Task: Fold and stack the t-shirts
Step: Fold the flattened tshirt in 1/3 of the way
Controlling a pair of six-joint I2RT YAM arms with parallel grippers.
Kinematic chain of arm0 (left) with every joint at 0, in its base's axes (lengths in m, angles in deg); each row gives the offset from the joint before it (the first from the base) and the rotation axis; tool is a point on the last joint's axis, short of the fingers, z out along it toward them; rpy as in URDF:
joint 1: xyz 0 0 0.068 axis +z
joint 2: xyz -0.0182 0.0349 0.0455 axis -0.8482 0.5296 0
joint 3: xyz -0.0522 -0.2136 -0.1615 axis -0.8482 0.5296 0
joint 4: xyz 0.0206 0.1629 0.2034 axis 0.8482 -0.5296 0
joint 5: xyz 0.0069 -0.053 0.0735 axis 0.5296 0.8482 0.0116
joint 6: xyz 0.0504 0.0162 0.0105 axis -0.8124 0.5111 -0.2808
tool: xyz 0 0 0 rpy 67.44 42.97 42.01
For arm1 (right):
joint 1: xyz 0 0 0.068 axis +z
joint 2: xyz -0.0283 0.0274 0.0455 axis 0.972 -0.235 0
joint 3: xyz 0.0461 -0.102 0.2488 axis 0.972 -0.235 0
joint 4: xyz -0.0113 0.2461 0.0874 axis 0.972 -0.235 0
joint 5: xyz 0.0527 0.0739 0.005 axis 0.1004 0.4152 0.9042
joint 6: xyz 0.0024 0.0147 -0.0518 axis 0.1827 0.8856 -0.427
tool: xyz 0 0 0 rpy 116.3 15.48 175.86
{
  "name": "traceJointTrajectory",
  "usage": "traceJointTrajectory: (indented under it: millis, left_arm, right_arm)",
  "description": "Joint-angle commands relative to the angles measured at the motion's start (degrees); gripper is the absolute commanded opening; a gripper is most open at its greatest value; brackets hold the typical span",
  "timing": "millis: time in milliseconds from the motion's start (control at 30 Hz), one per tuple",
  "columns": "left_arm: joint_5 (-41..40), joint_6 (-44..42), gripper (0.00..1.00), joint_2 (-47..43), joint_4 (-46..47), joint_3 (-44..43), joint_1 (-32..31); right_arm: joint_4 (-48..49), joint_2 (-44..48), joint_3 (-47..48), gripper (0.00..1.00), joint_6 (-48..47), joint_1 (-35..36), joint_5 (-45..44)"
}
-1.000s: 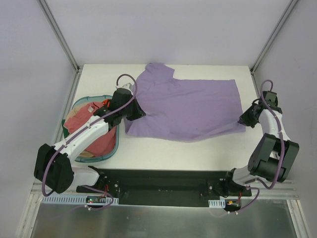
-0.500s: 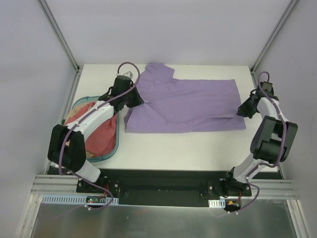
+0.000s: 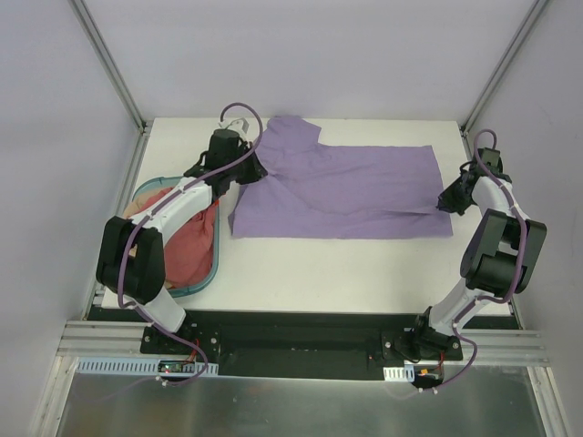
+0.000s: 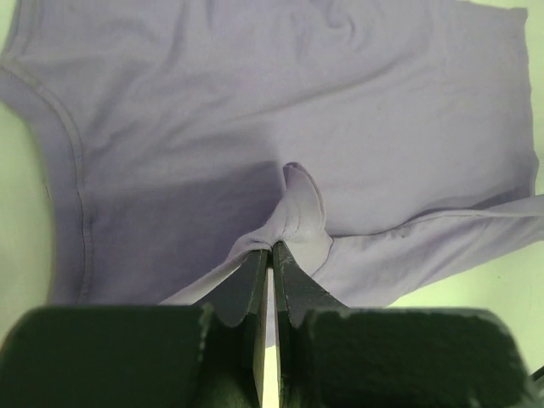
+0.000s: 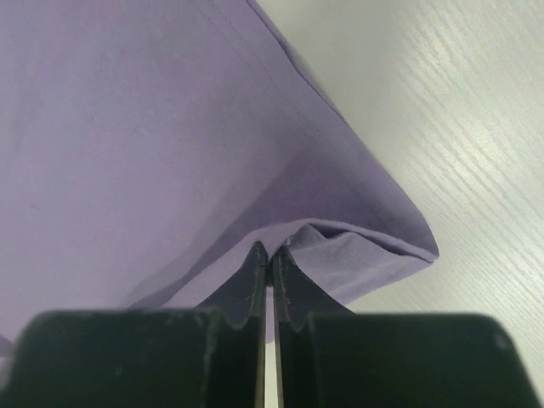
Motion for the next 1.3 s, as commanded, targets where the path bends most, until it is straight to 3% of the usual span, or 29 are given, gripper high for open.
traceJointTrajectory:
  millis: [0,333,567,733,800,833,967,1133,1267]
  left_arm:
    - [0.81,-2.15,0.00,-2.20,7.34,1.11,1.22]
    - [-0.34,-0.56,0.00,-3.08,9.98,3.76,3.51]
    - [2.65,-2.32,0.00,4.03,10.06,-1.24,4.12]
    - [-0.32,-3.11,0.02,10.62,7.44,-6.25,4.56]
    - [-4.27,-3.29,0.23,13.78,4.02,-10.80,4.74]
    - [-5.42,-3.29,0.46,15.10,1.91,-13.36,4.83]
    - [-0.71,-2.41,0.99,17.31,-2.06,-21.02,4.74]
    - [7.04,-0.74,0.99,15.12,-2.15,-20.95,3.60]
    - [10.99,2.42,0.99,11.34,-1.98,-14.54,2.11]
  right_arm:
    - [1.51,1.79,0.92,0.01,0.94,0.23,-3.13]
    - [1.07,2.24,1.00,0.01,0.77,0.23,-4.54]
    - [0.63,-2.15,3.63,0.01,1.38,0.23,-1.99]
    - [0.90,-5.14,6.44,0.11,0.51,0.31,-2.34]
    - [0.29,-6.81,8.90,0.33,-0.46,0.31,-3.22]
    - [-1.20,-7.95,10.74,0.47,-0.90,0.31,-3.22]
    - [-6.22,-6.74,15.59,0.69,-3.36,1.10,-8.75]
    - [-8.15,0.46,11.56,1.00,-7.05,3.12,-10.61]
    - [-7.11,3.99,5.15,0.96,-8.90,4.62,-4.21]
